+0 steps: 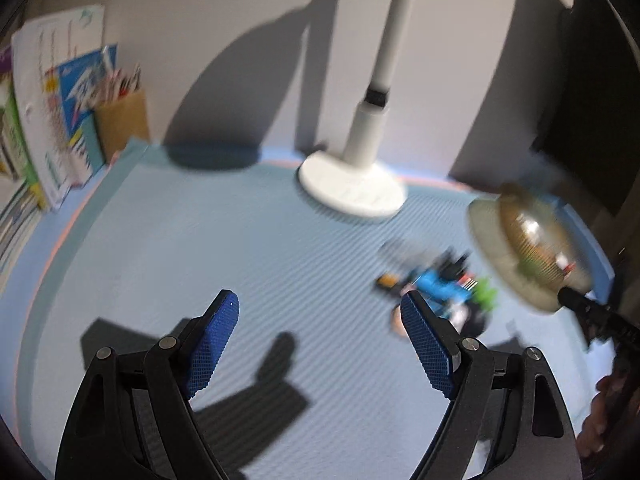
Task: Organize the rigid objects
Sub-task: 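Move both open tools back to the remaining objects on the mat, then grasp the black-headed white figure with the right tool while the left tool grasps the peach oval tag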
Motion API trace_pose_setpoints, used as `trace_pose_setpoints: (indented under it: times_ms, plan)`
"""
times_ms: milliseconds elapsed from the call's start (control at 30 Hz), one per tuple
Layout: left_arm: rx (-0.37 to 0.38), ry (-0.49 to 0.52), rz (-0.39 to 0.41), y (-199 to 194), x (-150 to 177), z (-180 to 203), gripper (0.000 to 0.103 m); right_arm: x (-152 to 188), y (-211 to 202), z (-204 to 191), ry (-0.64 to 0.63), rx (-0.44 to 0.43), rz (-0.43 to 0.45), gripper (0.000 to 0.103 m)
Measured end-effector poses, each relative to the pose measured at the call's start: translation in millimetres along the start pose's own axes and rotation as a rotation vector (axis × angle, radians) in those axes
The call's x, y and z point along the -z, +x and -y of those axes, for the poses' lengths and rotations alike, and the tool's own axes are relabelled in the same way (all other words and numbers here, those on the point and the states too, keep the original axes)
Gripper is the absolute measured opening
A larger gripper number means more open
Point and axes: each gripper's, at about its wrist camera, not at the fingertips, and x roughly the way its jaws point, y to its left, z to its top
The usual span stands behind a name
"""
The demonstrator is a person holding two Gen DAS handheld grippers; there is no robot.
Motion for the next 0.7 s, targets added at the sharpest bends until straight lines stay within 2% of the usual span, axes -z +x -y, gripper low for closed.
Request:
trace_pose_setpoints:
  times_ms: [133,267,333,433,700]
  plan:
    - [-0.029,0.016,-0.048,21.9,20.8,-10.0,0.082,17.4,34.8,0.5,0.008,0.007,-0.076,0.062]
    - [-0.039,0.050,-0.055,35.6,31.8,-8.8,0.082,27.0,46.9,4.0,-0.005,0.022,-0.091,0.062]
    - [-0.038,0.051,-0.094,42.0,35.0,-9.6,0.082,31.0,52.8,6.2,-0.004,0.027,-0.097,0.062]
    - [-0.016,0.056,-0.060,37.2,35.3,-9.1,0.082,30.3,54.1,8.5,0.005,0.024,-0.092,0.062]
    - [-0.017,0.093,-0.063,38.4,36.6,-0.8,0.082,31.5,54.6,2.6,-0.032,0.013,-0.088,0.062]
